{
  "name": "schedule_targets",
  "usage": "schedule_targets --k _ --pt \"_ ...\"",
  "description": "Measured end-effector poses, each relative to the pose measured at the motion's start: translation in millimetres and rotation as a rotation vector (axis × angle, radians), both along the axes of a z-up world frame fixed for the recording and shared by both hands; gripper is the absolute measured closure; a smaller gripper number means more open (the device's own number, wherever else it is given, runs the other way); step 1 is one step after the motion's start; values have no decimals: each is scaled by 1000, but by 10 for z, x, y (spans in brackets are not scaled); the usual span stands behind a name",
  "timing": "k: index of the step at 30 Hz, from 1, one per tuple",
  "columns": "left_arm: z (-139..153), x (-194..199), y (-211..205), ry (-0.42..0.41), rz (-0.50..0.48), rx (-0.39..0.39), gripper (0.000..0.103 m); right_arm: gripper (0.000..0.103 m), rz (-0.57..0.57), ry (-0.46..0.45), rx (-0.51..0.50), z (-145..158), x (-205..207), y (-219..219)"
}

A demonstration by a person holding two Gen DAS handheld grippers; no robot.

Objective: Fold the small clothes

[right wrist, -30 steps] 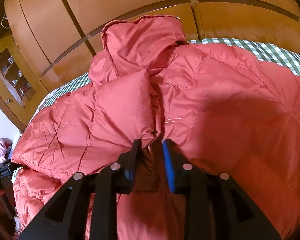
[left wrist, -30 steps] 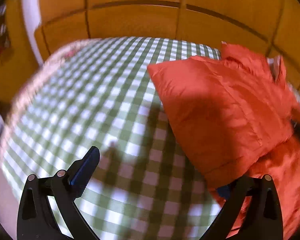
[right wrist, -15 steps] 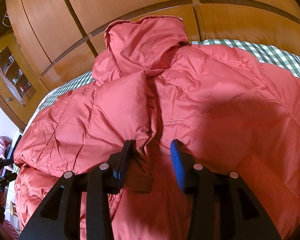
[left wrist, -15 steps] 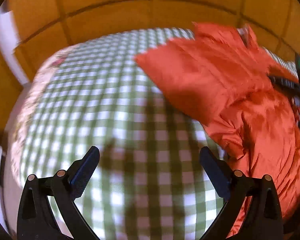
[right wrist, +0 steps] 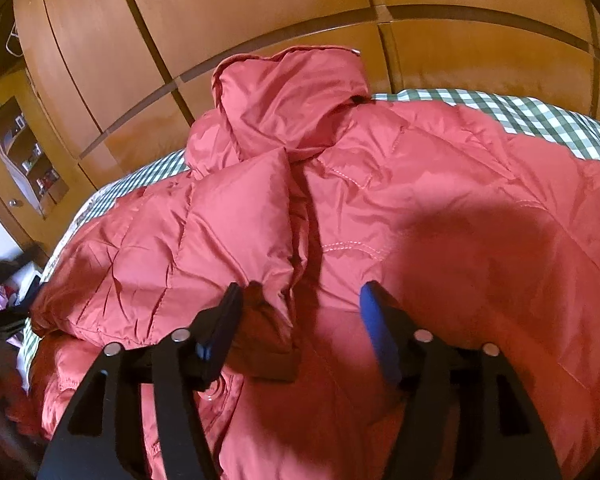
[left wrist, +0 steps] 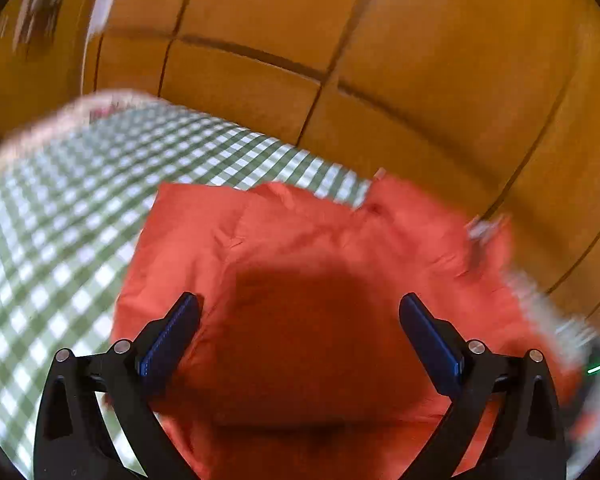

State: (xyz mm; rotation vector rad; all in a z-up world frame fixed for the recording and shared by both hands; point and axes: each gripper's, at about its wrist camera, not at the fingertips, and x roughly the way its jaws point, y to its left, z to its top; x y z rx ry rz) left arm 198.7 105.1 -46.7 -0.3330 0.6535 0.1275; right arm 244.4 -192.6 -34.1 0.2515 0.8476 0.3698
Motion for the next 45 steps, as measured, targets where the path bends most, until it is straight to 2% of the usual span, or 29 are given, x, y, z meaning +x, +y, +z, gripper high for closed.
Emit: schedule_targets --k 1,2,8,11,13,15,17,20,22,25,26,27,28,31,39,41,43,45 --pt "-126 98 -99 30 -27 70 4 37 -4 0 6 1 -35 -24" --pt "-213 159 -122 56 -53 85 4 34 -18 0 12 8 -92 -69" --pt "-373 474 -93 89 -165 49 4 32 -101 -4 42 20 -435 -262" --pt "-410 552 -112 110 -183 66 4 30 -112 10 48 48 -487 -297" --pt "-397 552 -80 104 -183 61 4 28 -138 16 88 114 -565 -397" --pt "-376 479 -98 98 -185 56 4 19 -208 -10 217 233 -767 -693" --pt "-365 430 -94 89 -189 58 4 16 -299 -43 310 324 -971 -1072" --pt "-348 401 -120 88 -191 65 4 13 -507 -70 341 379 -1249 -1789" --pt "-344 416 -119 90 -191 66 4 12 -666 -58 389 286 -1434 -2291" --pt "-334 407 -113 93 -193 60 4 11 -870 28 496 -10 -1679 -2962" --pt "-333 394 -109 91 -193 56 4 12 -922 52 547 -127 -1757 -3144" --pt "-332 381 -100 87 -194 51 4 17 -951 45 594 -195 -1822 -3272" --pt "-330 365 -89 82 -194 44 4 18 -967 22 624 -212 -1873 -3375" --pt "-336 362 -83 82 -193 39 4 14 -1018 -9 608 -188 -1866 -3596" --pt "-344 353 -99 82 -190 39 3 14 -1200 -46 612 -281 -1789 -4079" --pt "-351 351 -98 81 -189 34 3 18 -1237 -33 598 -294 -1779 -4190" --pt "-357 348 -89 79 -189 26 3 29 -1277 -11 610 -334 -1769 -4303" --pt "-361 345 -90 77 -188 21 3 56 -1314 19 649 -402 -1840 -4400"
